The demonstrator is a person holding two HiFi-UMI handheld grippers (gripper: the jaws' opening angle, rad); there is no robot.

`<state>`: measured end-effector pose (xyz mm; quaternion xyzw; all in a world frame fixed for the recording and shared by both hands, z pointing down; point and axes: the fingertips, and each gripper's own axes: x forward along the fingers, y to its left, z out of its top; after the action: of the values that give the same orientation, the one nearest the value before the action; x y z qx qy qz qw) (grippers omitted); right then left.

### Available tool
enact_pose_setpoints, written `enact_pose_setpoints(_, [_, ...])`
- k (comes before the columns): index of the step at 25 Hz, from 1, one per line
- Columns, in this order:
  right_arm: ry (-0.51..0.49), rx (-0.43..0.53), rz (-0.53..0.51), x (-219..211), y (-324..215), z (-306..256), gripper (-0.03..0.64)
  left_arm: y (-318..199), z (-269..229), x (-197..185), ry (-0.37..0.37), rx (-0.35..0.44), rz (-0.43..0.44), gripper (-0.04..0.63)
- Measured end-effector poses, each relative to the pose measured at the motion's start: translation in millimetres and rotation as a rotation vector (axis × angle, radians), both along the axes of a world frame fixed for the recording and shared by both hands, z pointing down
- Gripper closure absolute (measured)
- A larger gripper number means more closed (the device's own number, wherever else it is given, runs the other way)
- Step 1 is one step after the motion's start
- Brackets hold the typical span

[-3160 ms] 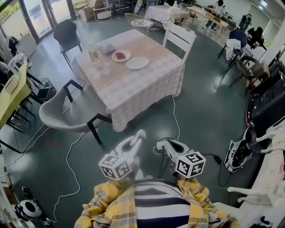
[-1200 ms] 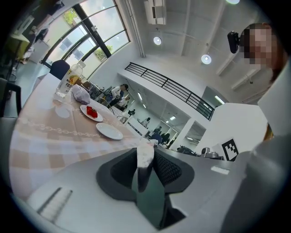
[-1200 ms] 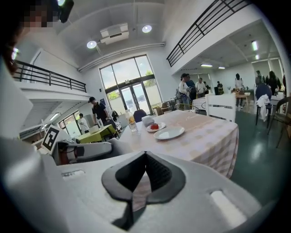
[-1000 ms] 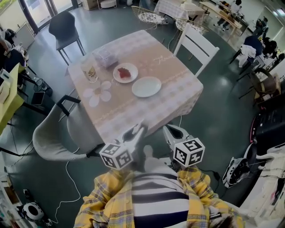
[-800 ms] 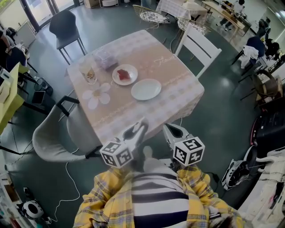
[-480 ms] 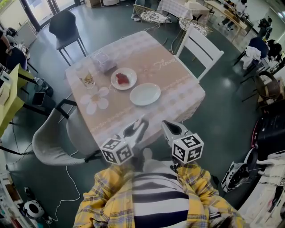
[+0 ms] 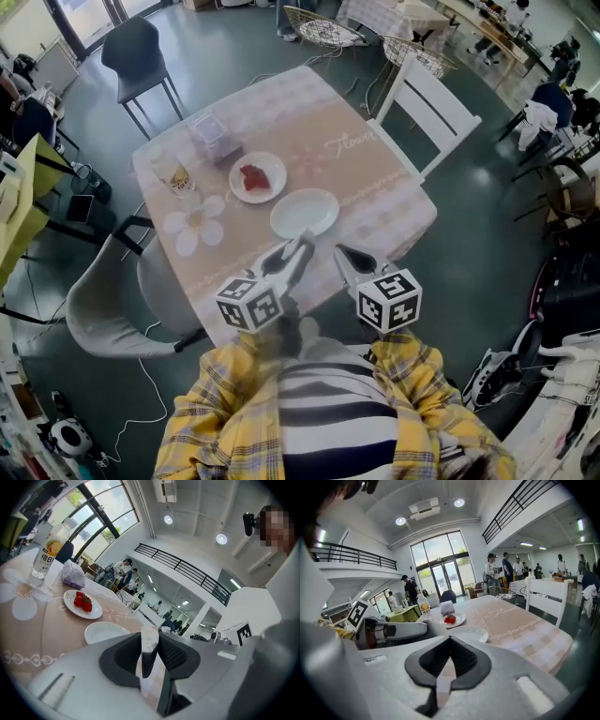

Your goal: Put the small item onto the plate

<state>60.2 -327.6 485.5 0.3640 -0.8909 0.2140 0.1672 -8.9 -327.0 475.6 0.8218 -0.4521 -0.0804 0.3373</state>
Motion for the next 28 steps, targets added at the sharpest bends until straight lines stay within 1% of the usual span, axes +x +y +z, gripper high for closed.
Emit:
enact_pose_setpoints(7, [0.005,-0.016,-0.020,-6.8,-37.8,12.5,0.620,-40.4,9.2,2.6,0.066,-0.052,-0.009,0.491])
enact_pose_setpoints(11, [0.002,-0.024,-0.033,-11.6,-56.3,17.3,0.620,-60.0,17.1,0.7,0.067,-0.075,-0.024,0.491])
enact_pose_setpoints(16, [-0.004,-0.024,-0.049,-17.8,-71.4,18.4,0.620,-78.0,32.6,-2.5,0.061,-0.128,-0.035,0.491])
enact_pose_setpoints(23, [0.017,-0.046,-0.074,-25.6,-87.2,30.5,0.620,-97.1,49.2,-3.6,0.015,-0.188,-0.030,0.491])
enact_pose_setpoints(28, [0.016,-0.053,-0.085,-30.9,-97.3,32.6,0.620,-103.5,56.3,0.6,0.017,-0.224,0.005,0.491])
